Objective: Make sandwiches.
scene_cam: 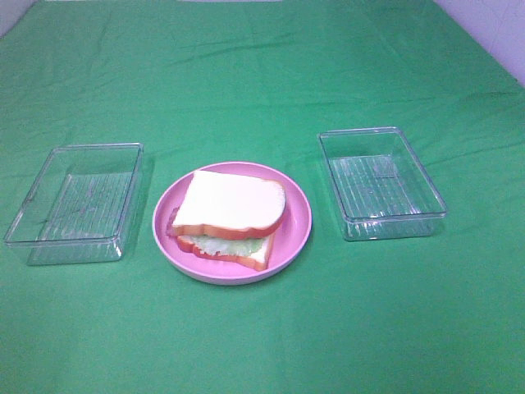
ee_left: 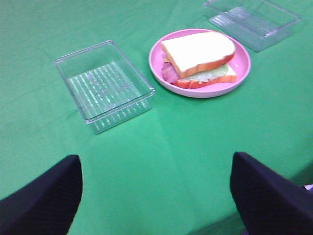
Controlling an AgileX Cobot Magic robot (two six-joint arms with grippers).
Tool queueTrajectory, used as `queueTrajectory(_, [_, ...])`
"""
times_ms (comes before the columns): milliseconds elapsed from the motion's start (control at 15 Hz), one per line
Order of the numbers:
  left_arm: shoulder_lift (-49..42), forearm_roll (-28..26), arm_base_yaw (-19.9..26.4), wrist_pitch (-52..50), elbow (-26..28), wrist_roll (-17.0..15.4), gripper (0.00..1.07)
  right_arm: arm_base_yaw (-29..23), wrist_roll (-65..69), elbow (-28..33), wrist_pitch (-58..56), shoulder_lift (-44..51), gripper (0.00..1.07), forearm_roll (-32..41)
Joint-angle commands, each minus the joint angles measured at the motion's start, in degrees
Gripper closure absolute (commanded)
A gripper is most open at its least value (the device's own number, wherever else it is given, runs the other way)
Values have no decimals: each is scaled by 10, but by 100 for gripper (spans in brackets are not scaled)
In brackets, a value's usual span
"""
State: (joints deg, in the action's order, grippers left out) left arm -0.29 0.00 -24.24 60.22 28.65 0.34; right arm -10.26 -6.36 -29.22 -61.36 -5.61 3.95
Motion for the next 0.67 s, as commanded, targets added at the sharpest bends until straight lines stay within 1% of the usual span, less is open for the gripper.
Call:
queueTrajectory(67, [-13, -3, 78, -5, -1, -1, 27, 72, -2, 3, 7, 4, 39, 3])
queueTrajectory(133, [-13, -3, 116, -5, -1, -1, 27, 83, -2, 3, 7, 4, 39, 3])
queueTrajectory(200, [-13, -3, 136, -5, -1, -1, 27, 103, -2, 3, 7, 4, 39, 3])
queueTrajectory(267, [-13, -3, 201, -5, -1, -3, 27, 106, -2, 3, 7, 4, 39, 7])
queueTrajectory(333, [-13, -3, 224, -5, -1, -1, 27, 106, -2, 3, 7, 6, 39, 8])
queueTrajectory(533, [-13, -3, 256, -5, -1, -3, 27, 106, -2, 3, 7, 33, 39, 9])
queueTrajectory(667, [-13, -3, 257, -5, -1, -1, 27, 106, -2, 3, 7, 66, 39, 9])
